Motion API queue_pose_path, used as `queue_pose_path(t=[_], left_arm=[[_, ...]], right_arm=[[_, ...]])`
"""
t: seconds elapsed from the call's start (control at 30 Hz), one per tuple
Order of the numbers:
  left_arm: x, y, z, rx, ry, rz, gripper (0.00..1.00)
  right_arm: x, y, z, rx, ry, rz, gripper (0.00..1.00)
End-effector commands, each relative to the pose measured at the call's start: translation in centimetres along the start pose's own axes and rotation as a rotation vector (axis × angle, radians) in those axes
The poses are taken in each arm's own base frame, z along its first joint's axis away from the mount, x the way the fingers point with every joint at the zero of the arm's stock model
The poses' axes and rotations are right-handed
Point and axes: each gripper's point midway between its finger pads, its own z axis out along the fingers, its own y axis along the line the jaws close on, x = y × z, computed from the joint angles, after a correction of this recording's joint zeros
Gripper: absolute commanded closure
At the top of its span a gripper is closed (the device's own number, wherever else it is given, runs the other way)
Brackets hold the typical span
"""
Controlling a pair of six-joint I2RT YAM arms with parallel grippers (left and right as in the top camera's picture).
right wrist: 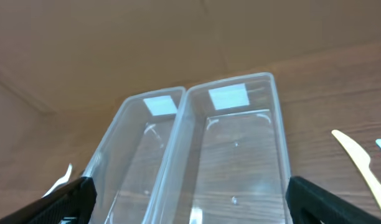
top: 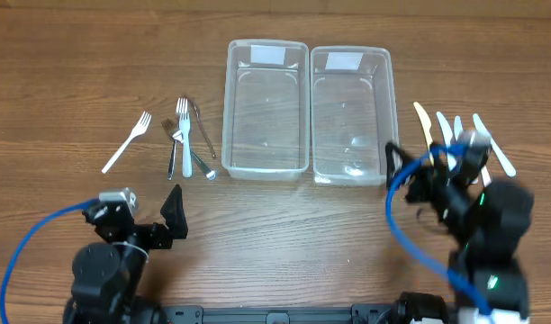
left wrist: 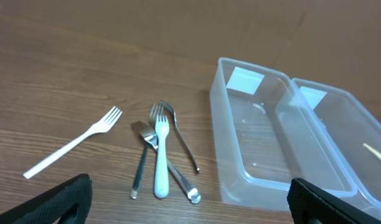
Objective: Pack container
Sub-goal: 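Reach the right gripper to the knives and grasp the yellow knife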
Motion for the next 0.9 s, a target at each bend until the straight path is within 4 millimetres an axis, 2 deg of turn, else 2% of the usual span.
queue_pose_path(t=[0.0,0.17,0.3,0.33,0.43,0.63,0.77,0.87], left_arm=[[-1.5,0.0,0.4,-0.039,0.043,0.055,0.0],[-1.7,0.3,2.0,-0.085,0.138,0.109,0.0],[-1.1,0.5,3.5,-0.104,0.217,0.119,0.0],[-0.7,0.6,3.9,-0.109,0.239,0.121,0.0],[0.4,0.9,4.5,-0.122,0.293,0.128,0.0],[1.4,1.2,5.0,-0.133,0.338,0.129,0.0],[1.5,1.3,5.1,-0.134,0.342,0.129,0.0],[1.7,1.3,5.2,-0.137,0.354,0.129,0.0]], right_arm=[[-4.0,-0.3,1.6,0.056,0.052,-0.051,0.0],[-7.0,-3.0,4.5,0.201,0.161,-0.024,0.0],[-8.7,-6.2,6.5,0.325,0.233,-0.041,0.0],[-8.8,-7.6,7.1,0.357,0.258,-0.049,0.0],[-8.1,-11.3,7.9,0.421,0.305,-0.003,0.0],[-4.9,-19.0,7.6,0.547,0.409,0.138,0.0],[-3.4,-20.8,8.0,0.555,0.449,0.184,0.0],[-3.1,-20.2,9.1,0.486,0.45,0.203,0.0]])
